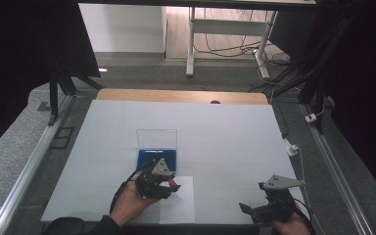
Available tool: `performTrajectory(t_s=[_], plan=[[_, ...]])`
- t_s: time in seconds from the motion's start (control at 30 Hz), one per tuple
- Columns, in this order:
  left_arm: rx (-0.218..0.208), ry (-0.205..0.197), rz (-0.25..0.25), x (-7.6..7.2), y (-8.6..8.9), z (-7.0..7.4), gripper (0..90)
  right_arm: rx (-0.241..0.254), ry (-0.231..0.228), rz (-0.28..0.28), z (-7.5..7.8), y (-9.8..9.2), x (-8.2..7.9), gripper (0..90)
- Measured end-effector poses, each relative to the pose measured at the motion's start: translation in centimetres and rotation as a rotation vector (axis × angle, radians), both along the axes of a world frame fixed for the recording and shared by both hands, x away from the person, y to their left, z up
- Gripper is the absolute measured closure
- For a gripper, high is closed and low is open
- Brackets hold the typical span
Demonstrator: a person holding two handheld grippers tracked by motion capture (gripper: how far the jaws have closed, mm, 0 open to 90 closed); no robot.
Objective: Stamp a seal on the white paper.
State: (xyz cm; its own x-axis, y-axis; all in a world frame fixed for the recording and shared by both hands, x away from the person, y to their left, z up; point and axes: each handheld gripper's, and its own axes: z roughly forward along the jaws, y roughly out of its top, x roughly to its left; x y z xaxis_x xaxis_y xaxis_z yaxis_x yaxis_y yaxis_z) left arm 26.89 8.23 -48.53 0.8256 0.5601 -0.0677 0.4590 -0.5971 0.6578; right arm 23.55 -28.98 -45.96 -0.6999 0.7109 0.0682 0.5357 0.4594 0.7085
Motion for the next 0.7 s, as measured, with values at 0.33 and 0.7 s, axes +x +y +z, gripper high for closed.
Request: performTrajectory(t_s=[0.33, 0.7], plan=[[-0.017, -0.012, 0.032, 0.5, 1.2, 0.6, 57.7, 0.0, -0.001, 0.001, 0.0, 0.0, 0.0, 0.0], [-0.02, -0.023, 0.066, 1.0, 2.4, 1.1, 57.7, 0.0, -0.001, 0.0, 0.0, 0.0, 0.0, 0.0]])
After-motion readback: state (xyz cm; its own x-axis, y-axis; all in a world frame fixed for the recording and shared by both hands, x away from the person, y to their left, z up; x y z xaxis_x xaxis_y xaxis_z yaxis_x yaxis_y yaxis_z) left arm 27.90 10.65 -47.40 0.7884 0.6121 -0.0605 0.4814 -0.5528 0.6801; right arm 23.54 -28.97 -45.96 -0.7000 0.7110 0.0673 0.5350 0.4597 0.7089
